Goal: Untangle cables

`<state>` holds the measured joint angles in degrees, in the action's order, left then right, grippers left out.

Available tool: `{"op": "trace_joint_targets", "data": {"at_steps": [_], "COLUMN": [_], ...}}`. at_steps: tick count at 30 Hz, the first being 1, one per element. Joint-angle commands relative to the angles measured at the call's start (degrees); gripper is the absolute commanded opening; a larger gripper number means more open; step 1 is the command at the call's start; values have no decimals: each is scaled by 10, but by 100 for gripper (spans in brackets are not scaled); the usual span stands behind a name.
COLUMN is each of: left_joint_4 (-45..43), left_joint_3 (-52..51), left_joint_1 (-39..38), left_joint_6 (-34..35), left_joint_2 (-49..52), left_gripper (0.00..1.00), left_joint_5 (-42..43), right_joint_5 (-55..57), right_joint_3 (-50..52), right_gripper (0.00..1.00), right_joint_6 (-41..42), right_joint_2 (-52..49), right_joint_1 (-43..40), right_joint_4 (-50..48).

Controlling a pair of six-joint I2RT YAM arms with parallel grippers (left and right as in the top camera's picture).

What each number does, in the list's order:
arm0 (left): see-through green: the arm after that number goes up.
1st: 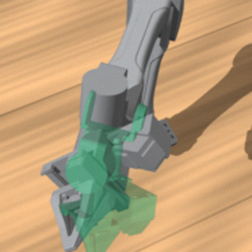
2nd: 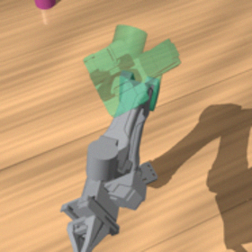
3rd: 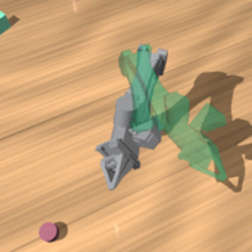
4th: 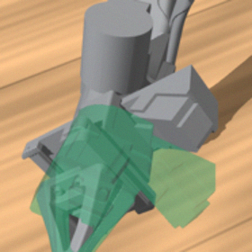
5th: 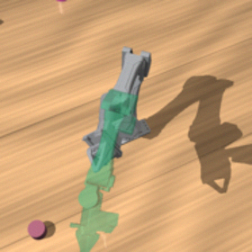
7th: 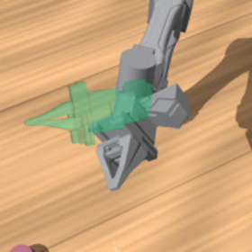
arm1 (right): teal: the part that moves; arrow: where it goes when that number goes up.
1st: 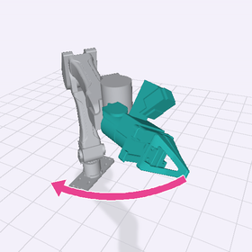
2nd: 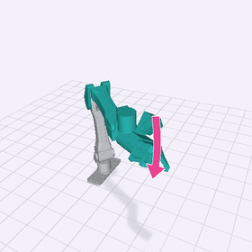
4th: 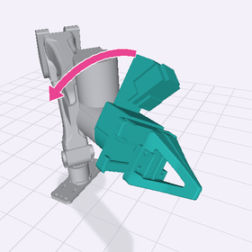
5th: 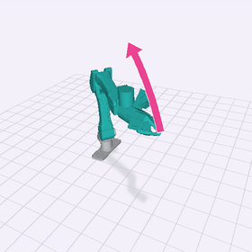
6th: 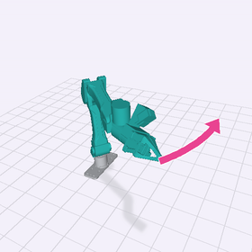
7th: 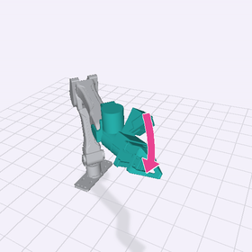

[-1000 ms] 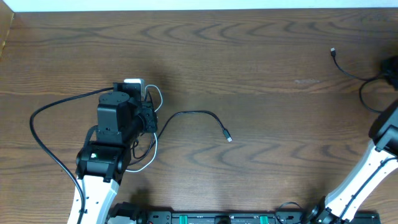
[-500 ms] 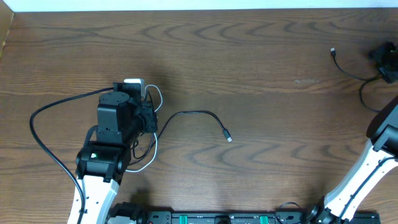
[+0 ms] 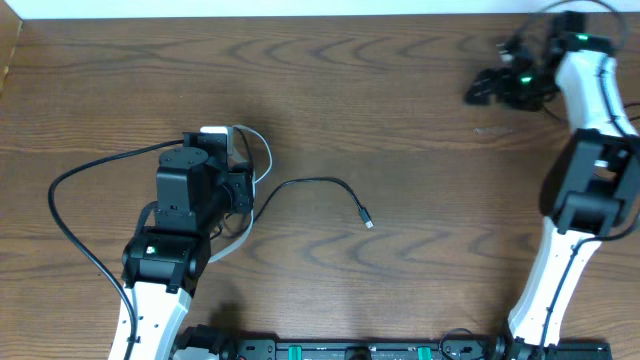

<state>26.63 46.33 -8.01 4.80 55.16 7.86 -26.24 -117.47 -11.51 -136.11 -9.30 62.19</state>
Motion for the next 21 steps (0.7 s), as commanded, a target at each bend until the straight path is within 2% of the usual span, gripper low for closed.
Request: {"op": "trace_joint_targets", "data": {"at_steps": [1,5,7,12,15,16,19,21], "left_joint_4": [-10,-20,-21,-31,-47,-60,-68,-68], "left_joint_3": [8,8,8,8,8,8,8,8], "left_joint_1": [-2,-2,-2,0,0,0,11,47], "left_joint_6": [-3,-4,-9,-12,-12,-12,-11,5], "left_joint_2": [2,2,2,2,1,1,0,2], "left_gripper": [45,46,47,60,61,61,56,55], "left_joint_5": [5,0,-33,-245,-358,-418,-470,-475], "right_joint_5": [-38,-43,-31,51,118,181,251,274], "right_joint_3": [1,1,1,1,1,1,1,1], "right_gripper": [99,98,97,97,97,97,96,96], "right_joint_6": [-66,-68,-68,-68,-68,-68,-66,-65], "right_joint_2": [17,17,17,17,17,17,18,18], "right_joint_1": [57,134,177,277,333,369,409,443], "right_joint_4": [19,33,46,71,77,79,81,77]}}
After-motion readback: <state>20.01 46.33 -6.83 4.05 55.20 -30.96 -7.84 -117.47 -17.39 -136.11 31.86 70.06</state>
